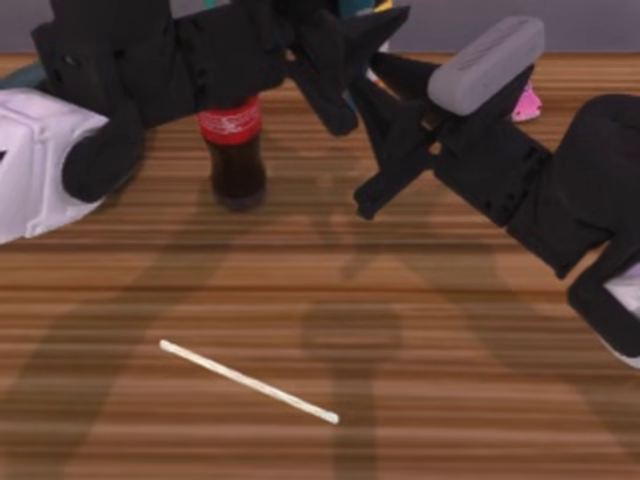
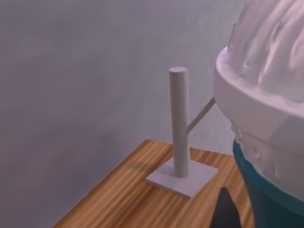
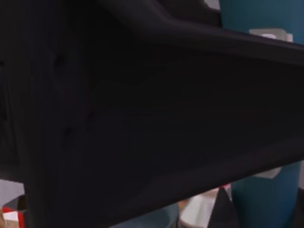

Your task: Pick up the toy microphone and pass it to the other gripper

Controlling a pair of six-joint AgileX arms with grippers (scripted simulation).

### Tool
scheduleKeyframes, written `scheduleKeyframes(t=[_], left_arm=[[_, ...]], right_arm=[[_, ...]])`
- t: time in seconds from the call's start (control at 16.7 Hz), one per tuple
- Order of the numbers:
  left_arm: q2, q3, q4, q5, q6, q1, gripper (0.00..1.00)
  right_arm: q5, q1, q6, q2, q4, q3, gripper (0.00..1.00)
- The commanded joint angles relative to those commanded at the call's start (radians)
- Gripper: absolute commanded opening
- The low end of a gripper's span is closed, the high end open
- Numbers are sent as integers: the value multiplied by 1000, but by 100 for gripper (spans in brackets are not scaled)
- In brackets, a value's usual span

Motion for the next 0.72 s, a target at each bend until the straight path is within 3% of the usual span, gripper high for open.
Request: scheduleKeyframes(t=[0.3,0.72], left_arm=[[0,0,0,0,0,0,0],[0,0,0,0,0,0,0]], right_arm=[[0,0,0,0,0,0,0],[0,0,0,0,0,0,53]])
